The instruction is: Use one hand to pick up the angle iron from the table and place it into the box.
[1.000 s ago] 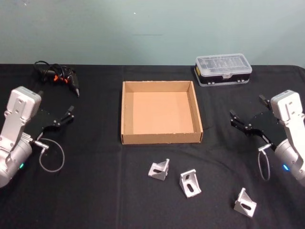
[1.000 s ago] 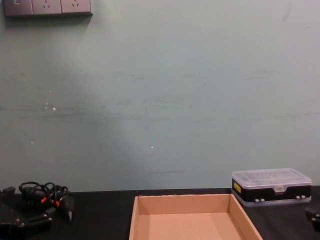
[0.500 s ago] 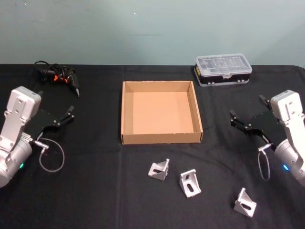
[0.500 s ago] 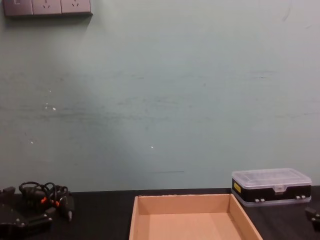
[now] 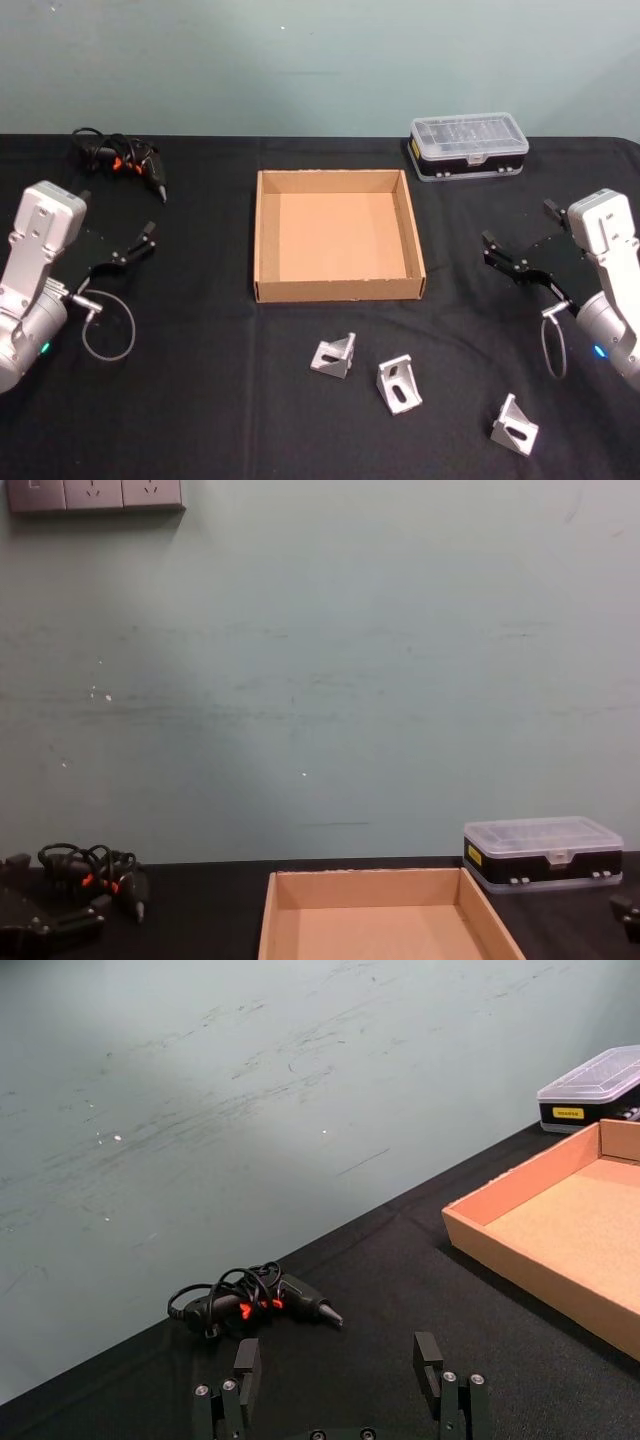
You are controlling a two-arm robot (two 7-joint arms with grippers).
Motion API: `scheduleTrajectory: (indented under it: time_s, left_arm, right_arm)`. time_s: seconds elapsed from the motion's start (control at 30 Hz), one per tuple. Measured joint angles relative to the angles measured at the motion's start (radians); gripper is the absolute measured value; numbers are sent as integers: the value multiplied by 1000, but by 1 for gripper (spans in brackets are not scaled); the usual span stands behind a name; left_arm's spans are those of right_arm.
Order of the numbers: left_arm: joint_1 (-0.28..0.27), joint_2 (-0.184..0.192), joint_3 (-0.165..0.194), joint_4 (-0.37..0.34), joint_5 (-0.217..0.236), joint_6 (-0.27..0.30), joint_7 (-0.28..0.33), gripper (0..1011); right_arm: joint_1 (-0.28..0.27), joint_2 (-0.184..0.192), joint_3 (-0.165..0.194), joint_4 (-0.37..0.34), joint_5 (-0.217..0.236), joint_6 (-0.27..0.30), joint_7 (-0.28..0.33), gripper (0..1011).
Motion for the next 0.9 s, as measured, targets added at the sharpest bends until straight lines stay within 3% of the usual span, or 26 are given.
scheduleTrajectory:
  time_s: [0.3, 0.57, 0.8, 0.9]
  left_arm:
    - [0, 0, 0, 0, 0, 0, 0, 1000]
    - [0, 0, 0, 0, 0, 0, 0, 1000]
    - [0, 0, 0, 0, 0, 0, 0, 1000]
    - [0, 0, 0, 0, 0, 0, 0, 1000]
  right_arm:
    - [-1, -3, 6, -1, -10, 5, 3, 1004]
    - [-41, 18, 50, -60, -5, 26, 15, 1004]
    - [-100, 70, 110, -160, 46, 71, 60, 1004]
    - [-129, 104, 145, -216, 96, 109, 103, 1004]
